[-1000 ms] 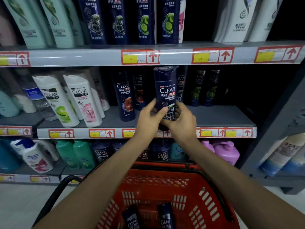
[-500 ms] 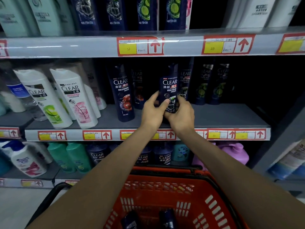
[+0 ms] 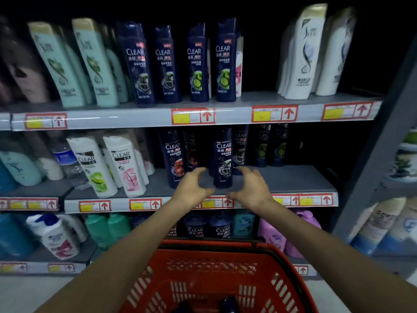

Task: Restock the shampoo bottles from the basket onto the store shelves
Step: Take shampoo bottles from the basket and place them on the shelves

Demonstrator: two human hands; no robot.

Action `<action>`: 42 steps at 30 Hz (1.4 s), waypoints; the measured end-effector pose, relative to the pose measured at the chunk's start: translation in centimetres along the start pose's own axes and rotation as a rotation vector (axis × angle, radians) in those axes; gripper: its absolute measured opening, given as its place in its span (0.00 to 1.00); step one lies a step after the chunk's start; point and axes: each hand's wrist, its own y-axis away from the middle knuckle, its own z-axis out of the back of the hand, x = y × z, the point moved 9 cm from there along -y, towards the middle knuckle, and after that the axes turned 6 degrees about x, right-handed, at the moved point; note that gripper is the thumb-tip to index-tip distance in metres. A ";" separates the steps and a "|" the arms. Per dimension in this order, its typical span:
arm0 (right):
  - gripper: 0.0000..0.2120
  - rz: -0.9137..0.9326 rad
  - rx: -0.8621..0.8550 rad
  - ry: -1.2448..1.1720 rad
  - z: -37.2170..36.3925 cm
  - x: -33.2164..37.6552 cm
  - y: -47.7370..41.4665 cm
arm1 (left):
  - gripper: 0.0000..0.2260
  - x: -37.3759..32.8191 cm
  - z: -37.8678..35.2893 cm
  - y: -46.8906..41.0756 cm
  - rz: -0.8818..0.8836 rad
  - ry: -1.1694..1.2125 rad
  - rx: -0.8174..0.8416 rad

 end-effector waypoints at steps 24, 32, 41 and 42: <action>0.51 0.181 0.674 0.759 -16.6 -10.6 18.3 | 0.37 16.2 -6.2 20.0 -0.007 -0.913 0.392; 0.37 0.171 0.871 1.004 -18.5 -19.0 22.2 | 0.35 24.1 -8.8 21.5 0.188 -1.405 0.522; 0.43 0.066 0.847 1.004 -15.1 -23.3 24.2 | 0.34 22.5 -13.2 18.9 0.155 -1.659 0.655; 0.42 0.057 0.844 1.009 -14.3 -23.7 24.6 | 0.34 22.0 -14.0 18.4 0.131 -1.658 0.648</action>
